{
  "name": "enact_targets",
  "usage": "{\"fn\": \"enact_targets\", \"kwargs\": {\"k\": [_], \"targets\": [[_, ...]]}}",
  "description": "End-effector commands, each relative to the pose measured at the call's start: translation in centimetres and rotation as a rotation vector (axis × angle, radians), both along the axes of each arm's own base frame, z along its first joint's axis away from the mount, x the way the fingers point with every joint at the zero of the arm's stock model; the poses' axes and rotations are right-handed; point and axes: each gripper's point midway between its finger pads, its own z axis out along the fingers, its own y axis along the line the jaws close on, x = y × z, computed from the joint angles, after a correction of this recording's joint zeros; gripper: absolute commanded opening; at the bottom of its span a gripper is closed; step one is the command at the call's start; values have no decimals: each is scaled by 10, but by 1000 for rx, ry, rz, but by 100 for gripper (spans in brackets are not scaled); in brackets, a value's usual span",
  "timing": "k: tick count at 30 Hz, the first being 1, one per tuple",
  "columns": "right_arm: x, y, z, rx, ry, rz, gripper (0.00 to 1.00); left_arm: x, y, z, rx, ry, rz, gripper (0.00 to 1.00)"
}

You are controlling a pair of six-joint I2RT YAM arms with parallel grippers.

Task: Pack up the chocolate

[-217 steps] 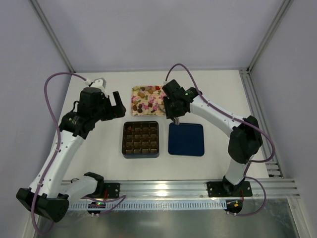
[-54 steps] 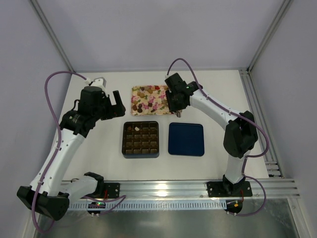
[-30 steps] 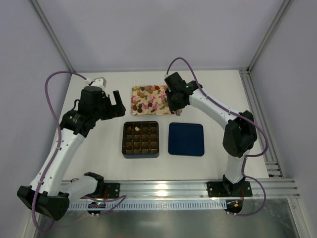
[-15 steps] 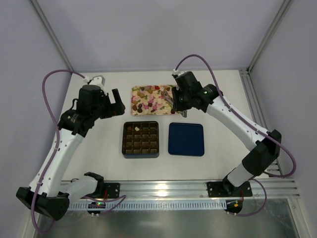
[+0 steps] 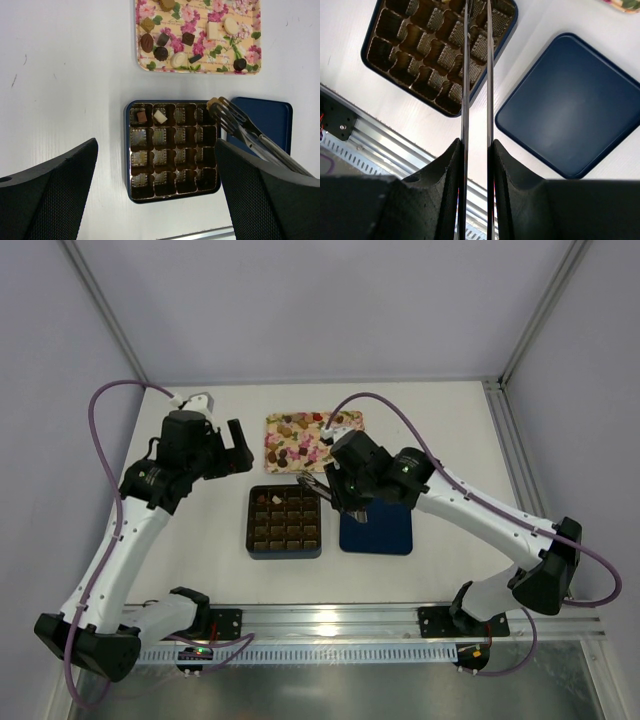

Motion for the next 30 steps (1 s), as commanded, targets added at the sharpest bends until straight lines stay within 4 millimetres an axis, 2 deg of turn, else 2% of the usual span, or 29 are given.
{"fn": "enact_targets", "kwargs": {"k": [1, 6, 14, 23, 30], "targets": [[-8, 11, 7, 38, -7, 8, 25, 5, -1, 15, -17, -44, 9, 96], [-16, 22, -5, 22, 13, 37, 25, 5, 0, 14, -13, -42, 11, 96], [-17, 29, -18, -7, 21, 47, 26, 3, 2, 14, -8, -41, 17, 96], [-13, 35, -22, -14, 18, 53, 31, 3, 2, 9, -6, -33, 17, 96], [-12, 36, -17, -8, 11, 52, 38, 4, 2, 7, -5, -29, 18, 96]]}}
